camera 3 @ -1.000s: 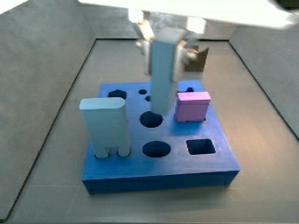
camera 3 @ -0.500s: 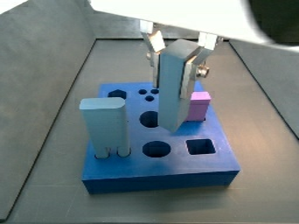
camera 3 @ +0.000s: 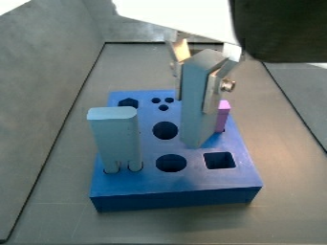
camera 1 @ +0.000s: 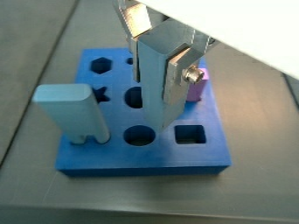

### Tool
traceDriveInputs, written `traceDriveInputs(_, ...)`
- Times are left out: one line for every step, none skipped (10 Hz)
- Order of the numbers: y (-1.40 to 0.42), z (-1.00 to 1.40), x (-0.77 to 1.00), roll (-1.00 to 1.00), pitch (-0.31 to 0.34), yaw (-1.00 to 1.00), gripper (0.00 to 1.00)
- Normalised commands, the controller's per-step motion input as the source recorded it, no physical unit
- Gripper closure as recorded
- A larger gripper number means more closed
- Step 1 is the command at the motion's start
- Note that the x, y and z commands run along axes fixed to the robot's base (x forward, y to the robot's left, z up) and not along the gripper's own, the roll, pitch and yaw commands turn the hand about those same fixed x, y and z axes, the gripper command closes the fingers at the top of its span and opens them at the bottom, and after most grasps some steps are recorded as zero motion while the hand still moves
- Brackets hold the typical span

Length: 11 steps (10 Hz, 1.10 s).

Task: Pick up the rectangle object. Move up. Place the rectangle object on the fixture. Regrasp the rectangle object. Move to above the board. Insert the rectangle object.
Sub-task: Insert the rectangle object.

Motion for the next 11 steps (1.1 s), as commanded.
traceDriveInputs(0.0,-0.3,0.0,-0.08,0.0,-1.0,1.0)
traceDriveInputs(0.0,-0.31,0.0,-0.07,0.0,-1.0,1.0)
traceDriveInputs(0.0,-0.32,0.0,-0.07,0.0,-1.0,1.0)
traceDriveInputs(0.0,-0.33,0.0,-0.07,0.0,-1.0,1.0)
traceDriveInputs(0.0,-0.33,0.0,-0.06,0.0,-1.0,1.0)
traceDriveInputs(0.0,-0.21,0.08,-0.16,0.0,-0.97,1.0)
traceDriveInputs(0.0,0.0,0.1,0.0,0.0,0.0,1.0)
traceDriveInputs(0.22,0.0,0.76,-0.29,0.0,-0.29,1.0)
traceDriveInputs(0.26,-0.02,0.89,-0.27,0.0,-0.34,1.0)
traceDriveInputs(0.27,-0.06,0.89,-0.23,0.011,-0.34,1.0)
traceDriveInputs(0.0,0.0,0.15,0.0,-0.074,0.0,1.0)
